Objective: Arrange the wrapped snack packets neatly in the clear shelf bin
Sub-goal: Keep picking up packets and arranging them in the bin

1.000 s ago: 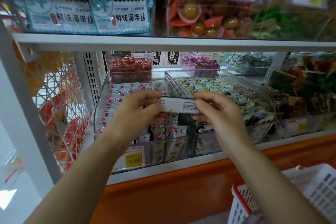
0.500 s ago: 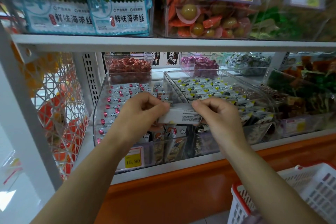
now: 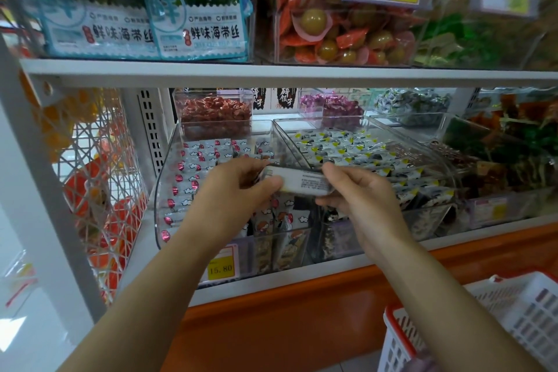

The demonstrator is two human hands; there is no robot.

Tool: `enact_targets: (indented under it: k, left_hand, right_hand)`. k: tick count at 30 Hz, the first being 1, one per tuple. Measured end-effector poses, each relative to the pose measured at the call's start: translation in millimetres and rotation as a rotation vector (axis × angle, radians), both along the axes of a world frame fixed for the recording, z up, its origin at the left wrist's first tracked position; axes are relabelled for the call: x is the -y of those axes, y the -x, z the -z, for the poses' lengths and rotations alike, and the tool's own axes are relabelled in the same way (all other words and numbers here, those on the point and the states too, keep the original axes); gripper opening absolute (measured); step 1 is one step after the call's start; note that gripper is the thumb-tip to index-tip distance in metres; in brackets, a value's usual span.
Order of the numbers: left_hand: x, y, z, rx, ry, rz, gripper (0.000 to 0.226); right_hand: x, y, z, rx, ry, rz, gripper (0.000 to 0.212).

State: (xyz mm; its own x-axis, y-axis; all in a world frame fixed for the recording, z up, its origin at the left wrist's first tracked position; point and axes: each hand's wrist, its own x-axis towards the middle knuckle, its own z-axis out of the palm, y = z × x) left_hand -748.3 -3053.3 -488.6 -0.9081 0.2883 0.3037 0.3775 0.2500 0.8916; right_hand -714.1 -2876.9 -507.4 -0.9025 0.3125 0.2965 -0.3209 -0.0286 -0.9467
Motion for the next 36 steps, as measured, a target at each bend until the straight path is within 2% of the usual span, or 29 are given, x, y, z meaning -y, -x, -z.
enact_targets:
  k: [2, 4, 6, 8, 10, 14, 16, 20, 24, 28, 31, 36]
  left_hand:
    - [-1, 5, 3, -0.038, 0.019, -0.063, 0.016]
    - [-3, 10, 5, -0.044, 0.014, -0.098, 0.022]
    - [-8, 14, 4, -0.066, 0.024, -0.101, 0.022]
    - [-12, 25, 4, -0.107, 0.094, -0.115, 0.025]
    - [-17, 49, 4, -0.14, 0.319, -0.156, 0.034]
    - [-30, 106, 9, -0.208, 0.838, -0.117, 0.037]
    - [-38, 127, 13, -0.229, 0.976, -0.094, 0.04]
    - [-48, 154, 16, -0.226, 1.139, -0.038, 0.059]
    - [-48, 164, 23, -0.13, 1.161, -0.025, 0.055]
    - [-45, 160, 28, -0.166, 1.113, -0.013, 0.055]
    - [-40, 156, 27, -0.195, 1.085, 0.007, 0.051]
    - [-33, 146, 29, -0.232, 1.052, 0.036, 0.051]
  right_hand:
    - [-1, 0, 1, -0.016, -0.026, -0.063, 0.021]
    - [0, 2, 2, -0.022, -0.176, -0.028, 0.035]
    - [0, 6, -2, -0.032, -0.223, 0.034, 0.03]
    - [-6, 17, -9, -0.021, -0.151, 0.116, 0.018]
    - [-16, 33, -17, -0.002, -0.07, 0.214, 0.015]
    - [-26, 73, -28, 0.047, 0.015, 0.255, 0.03]
    - [-26, 90, -30, 0.066, 0.021, 0.251, 0.035]
    - [-26, 114, -30, 0.067, -0.014, 0.246, 0.036]
    - [-21, 128, -31, 0.016, -0.07, 0.218, 0.033]
    - [-14, 143, -33, -0.006, -0.191, 0.24, 0.025]
    - [-9, 154, -35, -0.02, -0.42, 0.244, 0.024]
    - [-3, 172, -40, -0.101, -0.951, 0.282, 0.027]
